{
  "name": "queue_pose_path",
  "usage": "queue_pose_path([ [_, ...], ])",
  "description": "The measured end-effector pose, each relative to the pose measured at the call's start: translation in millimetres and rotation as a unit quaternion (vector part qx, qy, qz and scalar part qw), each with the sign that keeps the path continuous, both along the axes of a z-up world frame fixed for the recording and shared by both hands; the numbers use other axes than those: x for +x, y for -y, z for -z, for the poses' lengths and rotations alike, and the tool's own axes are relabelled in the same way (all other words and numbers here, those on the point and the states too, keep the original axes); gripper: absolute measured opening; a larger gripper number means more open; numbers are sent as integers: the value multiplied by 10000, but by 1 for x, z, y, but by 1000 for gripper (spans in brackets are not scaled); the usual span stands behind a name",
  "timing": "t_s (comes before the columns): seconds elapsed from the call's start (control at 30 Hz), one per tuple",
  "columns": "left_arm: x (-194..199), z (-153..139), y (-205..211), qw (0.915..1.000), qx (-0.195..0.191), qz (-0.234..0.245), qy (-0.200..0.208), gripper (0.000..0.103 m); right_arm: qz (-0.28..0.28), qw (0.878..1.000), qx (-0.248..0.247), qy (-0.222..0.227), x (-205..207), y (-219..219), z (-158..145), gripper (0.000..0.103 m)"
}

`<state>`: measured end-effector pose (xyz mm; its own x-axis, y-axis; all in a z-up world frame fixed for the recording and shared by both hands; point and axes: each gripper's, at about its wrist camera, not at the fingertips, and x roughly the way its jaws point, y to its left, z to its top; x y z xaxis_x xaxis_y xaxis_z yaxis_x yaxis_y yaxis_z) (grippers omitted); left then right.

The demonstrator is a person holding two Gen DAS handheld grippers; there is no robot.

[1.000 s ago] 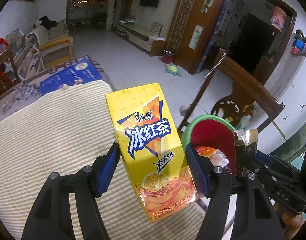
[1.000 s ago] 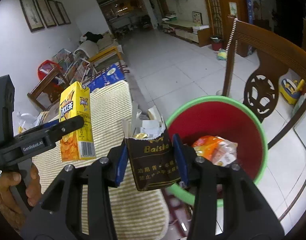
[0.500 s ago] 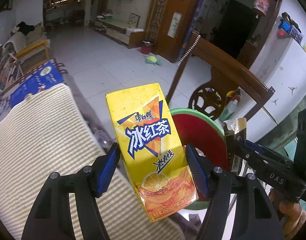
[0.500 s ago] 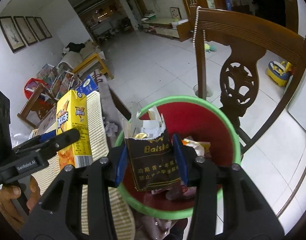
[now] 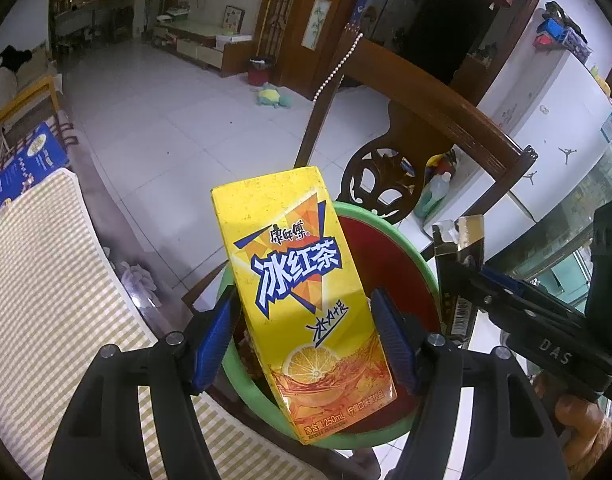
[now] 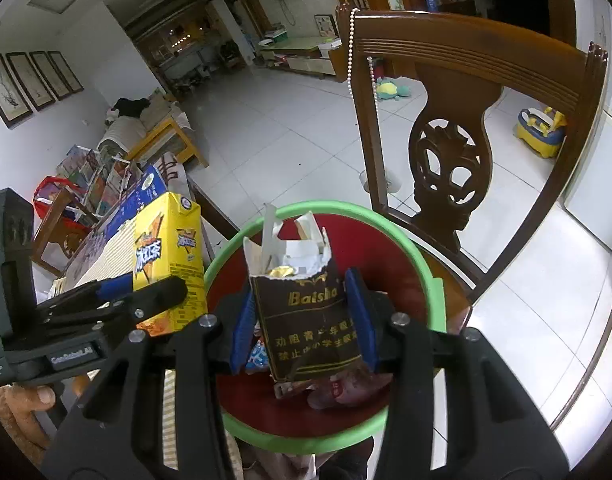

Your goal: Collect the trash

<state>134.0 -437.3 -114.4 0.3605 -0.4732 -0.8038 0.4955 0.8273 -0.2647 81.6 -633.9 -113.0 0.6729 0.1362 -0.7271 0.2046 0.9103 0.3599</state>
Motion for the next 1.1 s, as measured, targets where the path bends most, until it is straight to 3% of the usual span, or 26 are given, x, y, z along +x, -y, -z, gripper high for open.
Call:
queue_pose_path([
  [0.3, 8, 8, 2, 9994, -154, 132, -278, 66, 104, 9999, -15, 15, 2, -4, -1, 43],
  [0.33, 8, 10, 1, 9993, -169, 129, -306, 68, 172, 9999, 17, 0, 2, -3, -1, 45],
  [0.4, 8, 10, -1, 9989, -254, 125, -361, 77, 331, 9994, 84, 33, 0, -1, -1, 66],
  [0.67, 0, -1, -29, 9986, -449, 41, -282, 85, 425, 9990, -36, 142, -9, -18, -13, 69],
  [0.8, -9, -14, -59, 9980, -625, -127, -46, 92, 444, 9985, -229, 217, -12, -42, -22, 88],
  [0.9, -13, -21, -87, 9970, -726, -264, 48, 94, 394, 9981, -396, 270, -14, -71, -28, 95],
  [1.0, -19, -26, -120, 9956, -846, -396, 121, 94, 267, 9977, -552, 286, -16, -103, -32, 98],
  [1.1, -31, -38, -171, 9912, -947, -806, 455, 95, 126, 9957, -898, 175, -13, -144, -34, 98],
])
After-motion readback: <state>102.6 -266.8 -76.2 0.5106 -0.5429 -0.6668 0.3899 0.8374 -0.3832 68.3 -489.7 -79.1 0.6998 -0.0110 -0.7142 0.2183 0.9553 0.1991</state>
